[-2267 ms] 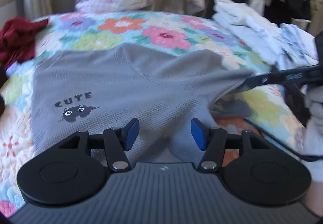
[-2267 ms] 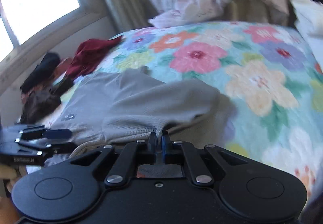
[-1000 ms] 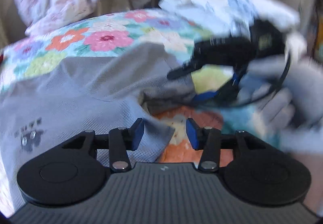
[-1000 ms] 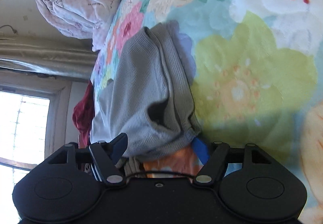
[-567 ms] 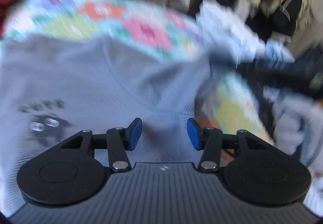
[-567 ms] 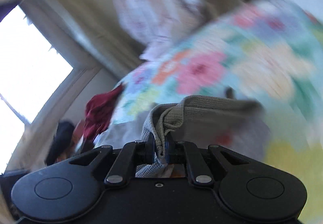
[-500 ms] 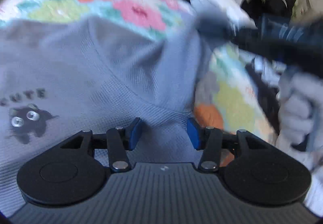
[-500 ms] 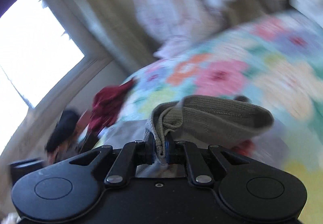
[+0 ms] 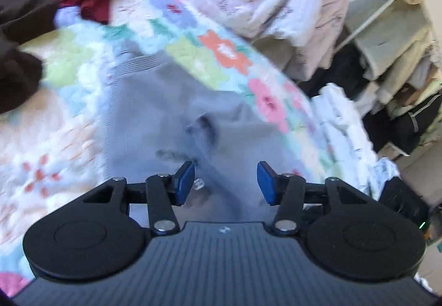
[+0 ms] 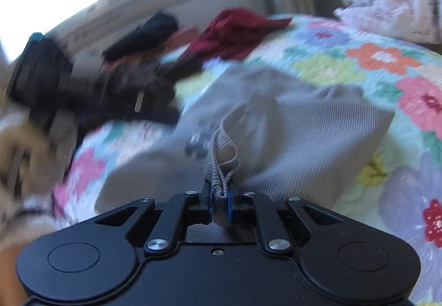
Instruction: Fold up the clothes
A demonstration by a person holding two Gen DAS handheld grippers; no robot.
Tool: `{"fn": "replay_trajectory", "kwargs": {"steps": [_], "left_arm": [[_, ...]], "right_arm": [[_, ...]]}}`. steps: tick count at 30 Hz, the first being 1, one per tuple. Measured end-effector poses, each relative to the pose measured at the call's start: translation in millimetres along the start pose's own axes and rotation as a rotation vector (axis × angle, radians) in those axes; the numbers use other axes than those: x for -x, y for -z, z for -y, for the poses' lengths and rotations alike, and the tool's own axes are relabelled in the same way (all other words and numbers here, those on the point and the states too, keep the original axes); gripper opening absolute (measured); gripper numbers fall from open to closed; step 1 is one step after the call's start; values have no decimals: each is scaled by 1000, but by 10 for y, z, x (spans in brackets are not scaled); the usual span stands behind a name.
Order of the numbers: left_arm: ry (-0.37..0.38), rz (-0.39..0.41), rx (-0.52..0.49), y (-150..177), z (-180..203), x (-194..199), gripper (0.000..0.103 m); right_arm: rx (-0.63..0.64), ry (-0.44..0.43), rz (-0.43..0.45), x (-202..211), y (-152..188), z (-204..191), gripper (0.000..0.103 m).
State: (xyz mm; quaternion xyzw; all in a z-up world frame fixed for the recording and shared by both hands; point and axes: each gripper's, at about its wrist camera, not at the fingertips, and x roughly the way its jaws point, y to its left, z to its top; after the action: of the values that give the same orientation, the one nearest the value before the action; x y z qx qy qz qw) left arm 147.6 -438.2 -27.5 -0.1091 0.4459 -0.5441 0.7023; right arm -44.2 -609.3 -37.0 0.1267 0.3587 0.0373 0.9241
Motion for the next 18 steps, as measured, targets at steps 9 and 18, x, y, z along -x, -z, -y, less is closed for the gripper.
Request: {"fn": "replay_trajectory", "kwargs": {"steps": [9,18], "left_arm": [[-9,-11,-9,45,9,-475,84],[-197,76,-348,158,484,-490,1]], "right_arm": [[-25,-63,21,87,256,10,13],[-118,-15,133,151,273,-49,16]]}}
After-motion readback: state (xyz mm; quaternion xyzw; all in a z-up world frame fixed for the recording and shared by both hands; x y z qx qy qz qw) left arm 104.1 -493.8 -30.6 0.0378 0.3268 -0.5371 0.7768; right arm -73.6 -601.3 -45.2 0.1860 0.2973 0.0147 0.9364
